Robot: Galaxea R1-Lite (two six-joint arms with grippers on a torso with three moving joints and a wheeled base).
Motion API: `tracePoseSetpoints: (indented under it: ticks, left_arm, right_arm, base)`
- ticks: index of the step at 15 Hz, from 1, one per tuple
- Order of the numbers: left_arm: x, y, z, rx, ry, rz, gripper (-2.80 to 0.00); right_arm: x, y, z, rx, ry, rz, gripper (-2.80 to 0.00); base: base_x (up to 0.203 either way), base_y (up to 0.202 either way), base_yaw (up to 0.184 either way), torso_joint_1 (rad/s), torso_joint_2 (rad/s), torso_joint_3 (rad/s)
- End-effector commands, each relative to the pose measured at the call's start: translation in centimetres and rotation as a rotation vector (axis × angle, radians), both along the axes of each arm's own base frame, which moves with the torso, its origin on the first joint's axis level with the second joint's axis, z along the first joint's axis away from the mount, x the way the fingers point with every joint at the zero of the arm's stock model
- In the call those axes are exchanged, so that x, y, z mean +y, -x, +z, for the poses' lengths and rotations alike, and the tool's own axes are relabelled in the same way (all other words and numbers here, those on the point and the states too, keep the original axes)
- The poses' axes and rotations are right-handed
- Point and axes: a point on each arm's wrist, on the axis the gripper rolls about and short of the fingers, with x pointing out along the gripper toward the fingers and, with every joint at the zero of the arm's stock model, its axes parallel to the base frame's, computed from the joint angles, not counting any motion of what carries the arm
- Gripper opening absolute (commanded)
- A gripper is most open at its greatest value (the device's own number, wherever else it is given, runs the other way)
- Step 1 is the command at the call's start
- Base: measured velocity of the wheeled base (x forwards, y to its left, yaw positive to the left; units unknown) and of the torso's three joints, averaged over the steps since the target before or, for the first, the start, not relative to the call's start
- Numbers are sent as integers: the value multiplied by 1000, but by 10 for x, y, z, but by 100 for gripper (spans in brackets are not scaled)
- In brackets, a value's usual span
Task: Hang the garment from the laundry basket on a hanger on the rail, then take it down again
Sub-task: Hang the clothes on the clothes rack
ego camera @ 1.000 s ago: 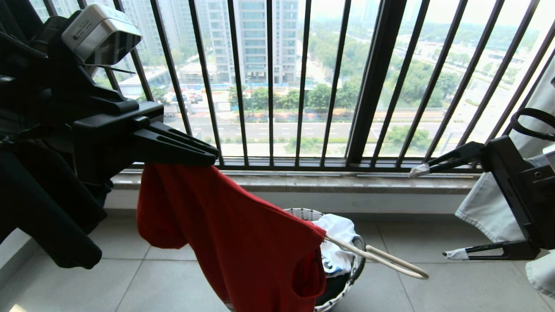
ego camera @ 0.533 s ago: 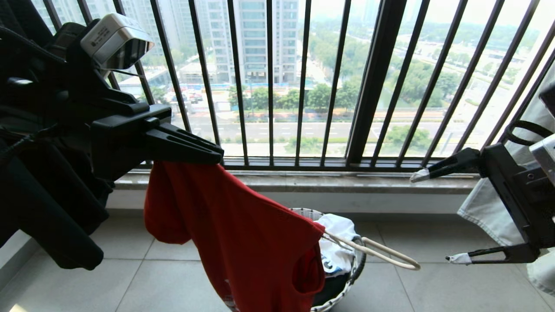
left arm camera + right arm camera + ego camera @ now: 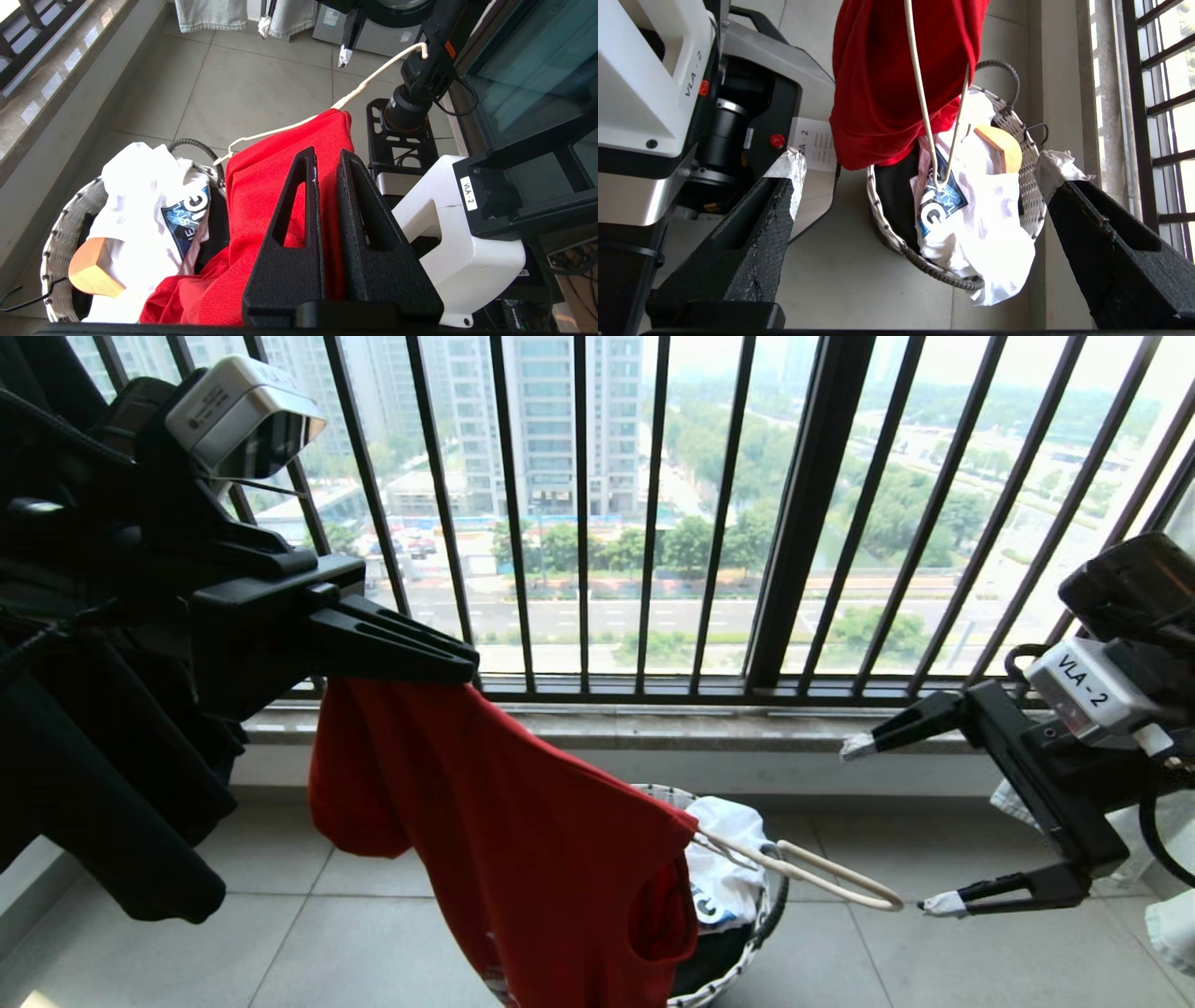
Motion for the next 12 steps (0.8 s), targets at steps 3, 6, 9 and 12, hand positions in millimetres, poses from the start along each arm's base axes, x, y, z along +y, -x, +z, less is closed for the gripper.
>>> tracePoseSetpoints:
  ticks: [3, 6, 9, 12]
  left_arm:
    - [2, -1, 1, -12, 7, 2, -280]
    - [2, -1, 1, -16, 8, 4, -280]
    - [6, -2, 2, -18, 9, 21, -280]
    - [7, -2, 2, -17, 13, 19, -280]
  right_arm:
    - [5, -23, -20, 89, -3, -6, 0]
    - [-5, -22, -15, 63, -26, -47, -280]
    - [-22, -22, -16, 64, -35, -101, -280]
    - [-52, -34, -42, 215, -115, -175, -280]
  base:
    - [0, 0, 0, 0, 0, 0]
    - [0, 0, 0, 0, 0, 0]
    - [0, 0, 0, 0, 0, 0]
    - [0, 0, 0, 0, 0, 0]
